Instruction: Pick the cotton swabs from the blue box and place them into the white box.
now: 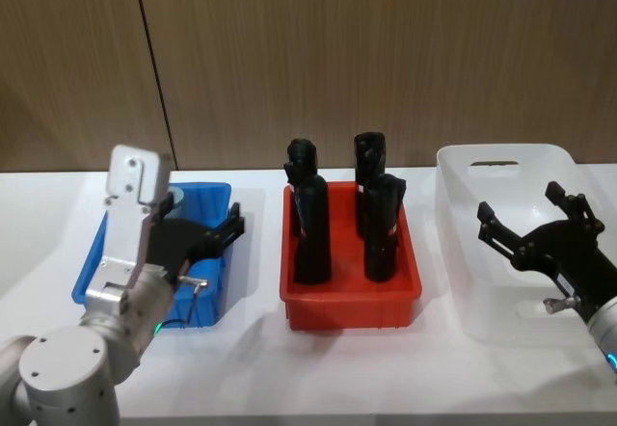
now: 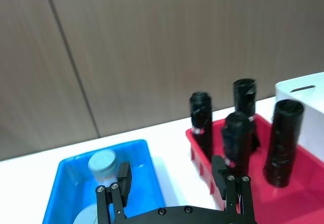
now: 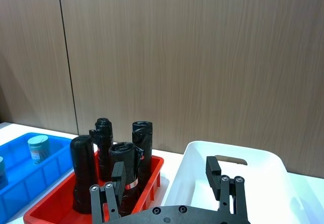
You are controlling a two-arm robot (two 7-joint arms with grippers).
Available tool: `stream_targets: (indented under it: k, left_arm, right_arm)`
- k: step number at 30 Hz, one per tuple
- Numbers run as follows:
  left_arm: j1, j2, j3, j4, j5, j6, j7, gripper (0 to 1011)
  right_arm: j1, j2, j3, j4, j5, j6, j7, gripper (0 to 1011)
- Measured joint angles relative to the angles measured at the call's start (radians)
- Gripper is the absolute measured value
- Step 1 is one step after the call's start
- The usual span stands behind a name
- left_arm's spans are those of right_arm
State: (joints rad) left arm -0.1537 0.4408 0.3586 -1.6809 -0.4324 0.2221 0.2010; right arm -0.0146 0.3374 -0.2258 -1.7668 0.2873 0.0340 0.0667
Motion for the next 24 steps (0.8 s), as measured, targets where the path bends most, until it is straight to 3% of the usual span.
stream_targets:
  k: [16,24]
  left_arm:
    - [0.080,0.049,-0.052,-0.053,-0.142,0.059,0.144,1003]
    - [0.094,0.069,-0.081,-0.048,-0.193,0.081,0.171,1003]
  right_arm:
    - [0.000,0.000,0.000,0.000,0.000,0.000,0.000,1001]
    - [0.000,0.000,0.000,0.000,0.000,0.000,0.000,1001]
